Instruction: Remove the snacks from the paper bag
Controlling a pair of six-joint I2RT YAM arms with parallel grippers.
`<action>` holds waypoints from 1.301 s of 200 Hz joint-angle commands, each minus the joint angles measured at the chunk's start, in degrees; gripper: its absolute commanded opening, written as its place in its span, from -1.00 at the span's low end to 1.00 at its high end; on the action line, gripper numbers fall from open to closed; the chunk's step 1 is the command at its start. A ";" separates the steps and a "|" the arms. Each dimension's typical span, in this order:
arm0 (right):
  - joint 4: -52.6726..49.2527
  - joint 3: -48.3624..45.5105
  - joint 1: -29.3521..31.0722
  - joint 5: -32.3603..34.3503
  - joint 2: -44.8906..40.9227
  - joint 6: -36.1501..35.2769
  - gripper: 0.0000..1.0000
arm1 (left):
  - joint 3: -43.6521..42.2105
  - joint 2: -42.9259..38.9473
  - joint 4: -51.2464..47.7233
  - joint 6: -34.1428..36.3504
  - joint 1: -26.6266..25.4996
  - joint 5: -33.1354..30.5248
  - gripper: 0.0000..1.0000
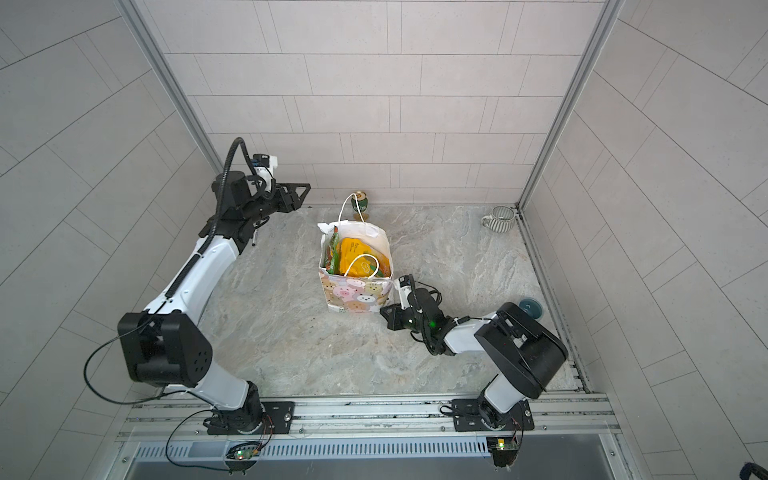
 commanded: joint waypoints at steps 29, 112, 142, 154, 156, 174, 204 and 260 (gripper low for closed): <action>8.18 0.27 0.16 11.60 2.86 10.01 -0.98 | 15.89 6.39 -32.66 34.53 -1.11 8.88 0.50; -6.54 0.49 0.58 13.09 -13.91 -4.56 -0.62 | 24.95 13.55 -54.92 55.32 -6.34 0.54 0.56; -14.22 1.04 0.63 15.24 -21.96 -10.09 -0.55 | 24.94 14.91 -54.04 54.70 -7.68 -0.25 0.33; -15.71 0.28 0.61 15.96 -24.74 -11.57 -0.53 | 25.03 15.53 -54.07 54.57 -7.97 -1.28 0.18; -15.78 0.17 0.61 16.08 -25.16 -11.97 -0.53 | 25.10 15.58 -54.05 54.62 -8.05 -1.44 0.15; -17.21 -1.11 0.58 17.17 -27.65 -14.27 -0.50 | 25.14 16.02 -53.94 55.18 -8.53 -1.45 -0.14; -19.21 -2.13 0.75 15.43 -28.57 -16.16 -0.46 | 25.21 16.35 -53.82 56.37 -10.31 -2.26 -0.35; -19.25 -2.44 5.24 11.17 -25.77 -12.97 -0.46 | 25.55 15.94 -53.55 57.06 -11.59 -0.62 -0.91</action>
